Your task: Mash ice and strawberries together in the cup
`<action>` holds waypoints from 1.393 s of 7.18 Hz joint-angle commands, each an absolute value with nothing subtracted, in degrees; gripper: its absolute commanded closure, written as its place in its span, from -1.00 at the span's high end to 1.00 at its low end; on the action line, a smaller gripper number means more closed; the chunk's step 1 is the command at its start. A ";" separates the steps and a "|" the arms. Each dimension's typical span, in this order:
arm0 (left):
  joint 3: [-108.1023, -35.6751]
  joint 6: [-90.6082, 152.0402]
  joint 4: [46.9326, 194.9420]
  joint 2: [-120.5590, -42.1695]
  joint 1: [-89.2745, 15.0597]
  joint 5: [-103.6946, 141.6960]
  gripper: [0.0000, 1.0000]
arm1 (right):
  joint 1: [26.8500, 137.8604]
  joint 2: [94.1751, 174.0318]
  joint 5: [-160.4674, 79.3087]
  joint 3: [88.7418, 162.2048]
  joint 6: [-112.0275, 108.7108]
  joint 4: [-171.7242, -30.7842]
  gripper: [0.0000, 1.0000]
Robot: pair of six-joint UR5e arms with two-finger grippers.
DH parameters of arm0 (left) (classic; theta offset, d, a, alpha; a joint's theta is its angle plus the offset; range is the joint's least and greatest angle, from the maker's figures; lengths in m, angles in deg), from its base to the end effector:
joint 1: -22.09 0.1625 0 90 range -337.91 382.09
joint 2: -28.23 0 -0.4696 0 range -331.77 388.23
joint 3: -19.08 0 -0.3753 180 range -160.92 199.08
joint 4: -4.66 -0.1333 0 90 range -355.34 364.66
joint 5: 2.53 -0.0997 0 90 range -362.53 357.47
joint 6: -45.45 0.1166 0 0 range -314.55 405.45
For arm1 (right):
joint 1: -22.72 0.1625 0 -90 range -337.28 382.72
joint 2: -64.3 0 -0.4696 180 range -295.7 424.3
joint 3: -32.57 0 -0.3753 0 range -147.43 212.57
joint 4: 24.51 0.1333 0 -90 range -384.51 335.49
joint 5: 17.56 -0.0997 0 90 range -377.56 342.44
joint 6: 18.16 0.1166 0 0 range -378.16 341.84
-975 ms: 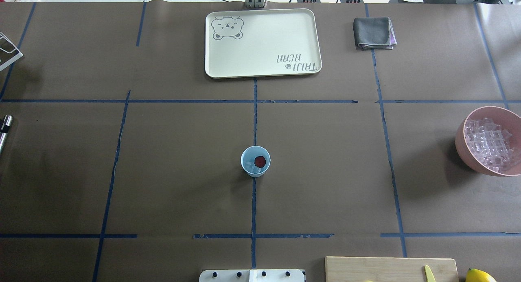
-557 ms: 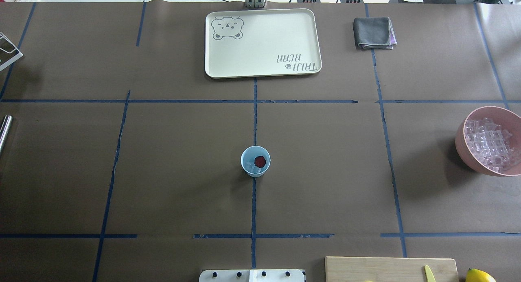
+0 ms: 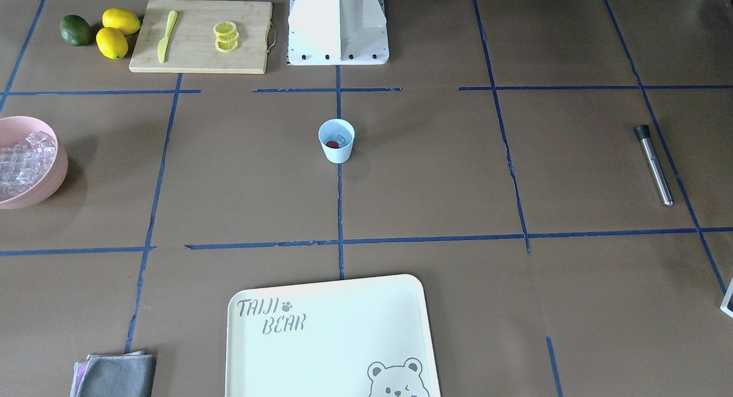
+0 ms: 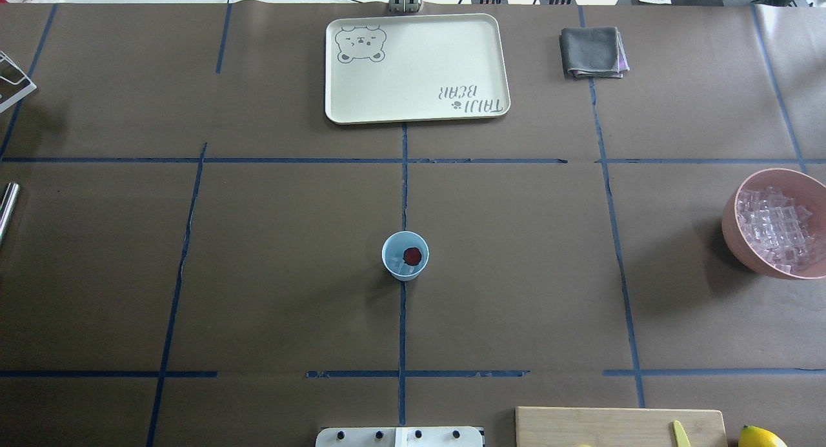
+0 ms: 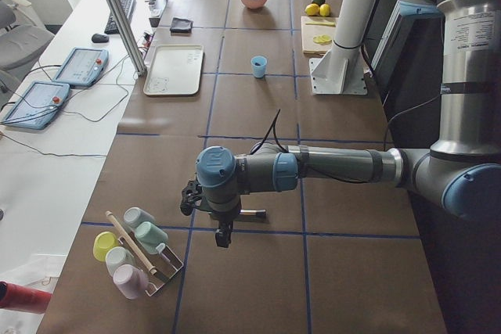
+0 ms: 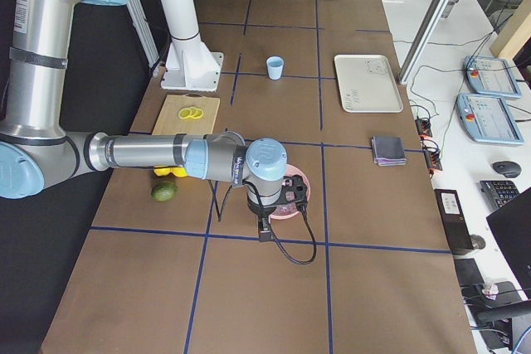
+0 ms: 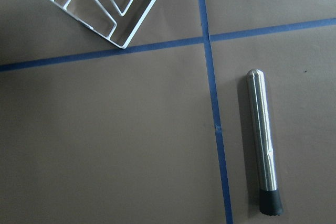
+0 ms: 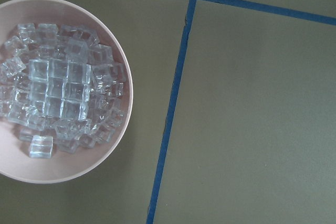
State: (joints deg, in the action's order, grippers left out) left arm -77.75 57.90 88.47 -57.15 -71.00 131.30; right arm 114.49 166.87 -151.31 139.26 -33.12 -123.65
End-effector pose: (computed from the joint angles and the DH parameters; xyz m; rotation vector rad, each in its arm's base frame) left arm -0.0757 -0.4274 0.7069 0.0380 0.7671 0.1287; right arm 0.0639 -0.3623 0.6865 0.0286 -0.7682 -0.1853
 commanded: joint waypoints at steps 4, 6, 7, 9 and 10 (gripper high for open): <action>-76.63 57.93 91.58 -55.88 -70.99 130.80 1.00 | 114.48 166.86 -151.41 139.18 -33.19 -123.65 0.99; -76.63 58.01 91.41 -55.88 -70.99 130.71 1.00 | 114.48 166.86 -151.33 139.18 -33.19 -123.65 0.99; -76.72 58.01 91.23 -55.79 -70.99 130.80 1.00 | 114.48 166.86 -151.33 139.18 -33.19 -123.65 0.99; -77.07 58.01 91.41 -54.56 -70.99 130.80 1.00 | 114.48 166.95 -151.24 139.09 -33.19 -123.65 0.99; -77.07 58.01 91.41 -54.48 -70.99 130.80 1.00 | 114.48 166.95 -151.33 139.09 -33.19 -123.65 0.99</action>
